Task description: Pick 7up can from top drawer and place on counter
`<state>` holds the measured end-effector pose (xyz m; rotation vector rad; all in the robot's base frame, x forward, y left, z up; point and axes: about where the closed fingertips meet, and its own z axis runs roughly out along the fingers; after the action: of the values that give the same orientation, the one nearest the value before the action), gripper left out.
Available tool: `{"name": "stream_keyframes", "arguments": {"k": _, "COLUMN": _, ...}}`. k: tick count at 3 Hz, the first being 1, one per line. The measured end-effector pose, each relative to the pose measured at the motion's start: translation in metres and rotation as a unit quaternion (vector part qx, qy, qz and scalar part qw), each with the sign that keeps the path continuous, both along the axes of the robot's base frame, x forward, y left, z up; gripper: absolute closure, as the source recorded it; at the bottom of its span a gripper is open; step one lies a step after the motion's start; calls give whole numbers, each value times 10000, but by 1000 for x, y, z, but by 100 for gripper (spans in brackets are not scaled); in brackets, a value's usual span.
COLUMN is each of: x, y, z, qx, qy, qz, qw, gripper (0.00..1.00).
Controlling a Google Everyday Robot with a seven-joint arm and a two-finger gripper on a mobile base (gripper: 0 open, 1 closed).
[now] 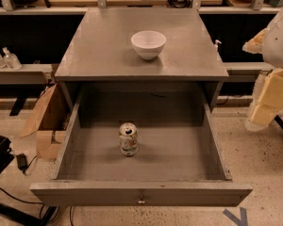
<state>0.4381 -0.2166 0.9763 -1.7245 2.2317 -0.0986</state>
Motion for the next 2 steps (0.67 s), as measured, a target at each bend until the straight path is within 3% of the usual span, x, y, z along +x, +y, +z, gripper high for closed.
{"name": "stream_keyframes", "arguments": {"k": 1, "x": 2, "y": 2, "z": 0, "qx": 11, "qy": -33, "qz": 16, "qw": 10000, "gripper": 0}}
{"name": "stream_keyframes", "arguments": {"k": 2, "x": 13, "y": 9, "z": -17, "qx": 279, "qy": -62, "qz": 85, "qw": 9996, "gripper": 0}}
